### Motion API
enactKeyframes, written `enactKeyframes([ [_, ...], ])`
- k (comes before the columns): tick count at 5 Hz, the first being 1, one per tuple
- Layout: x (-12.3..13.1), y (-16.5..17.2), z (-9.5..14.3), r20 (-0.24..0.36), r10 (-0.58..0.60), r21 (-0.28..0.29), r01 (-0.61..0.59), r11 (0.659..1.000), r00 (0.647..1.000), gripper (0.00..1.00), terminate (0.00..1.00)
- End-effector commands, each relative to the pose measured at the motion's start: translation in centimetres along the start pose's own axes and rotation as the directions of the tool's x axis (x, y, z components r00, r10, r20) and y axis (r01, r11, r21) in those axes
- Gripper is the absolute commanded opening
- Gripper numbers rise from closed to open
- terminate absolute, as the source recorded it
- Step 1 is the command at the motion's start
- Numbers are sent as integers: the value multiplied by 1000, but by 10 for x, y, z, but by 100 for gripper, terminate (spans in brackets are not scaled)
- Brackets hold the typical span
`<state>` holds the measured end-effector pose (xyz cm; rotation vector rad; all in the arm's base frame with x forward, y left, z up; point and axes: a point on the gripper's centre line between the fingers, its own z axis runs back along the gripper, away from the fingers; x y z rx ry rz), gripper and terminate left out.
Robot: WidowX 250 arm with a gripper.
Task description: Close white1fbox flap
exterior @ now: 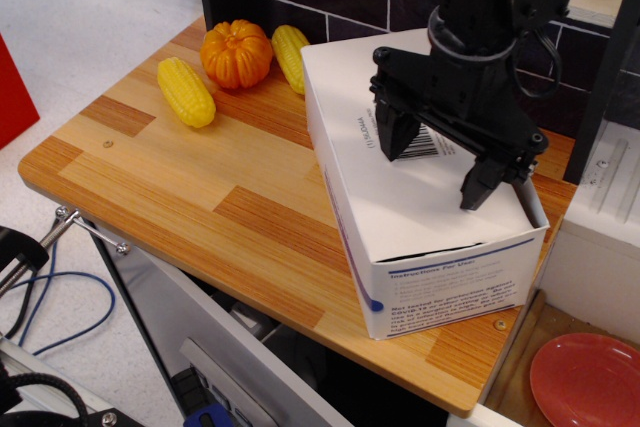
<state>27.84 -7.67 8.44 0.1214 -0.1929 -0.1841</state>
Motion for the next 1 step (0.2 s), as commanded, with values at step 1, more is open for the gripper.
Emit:
enactKeyframes([
  [1,6,0,15,-16,-17,1,17,1000,1000,100,100],
])
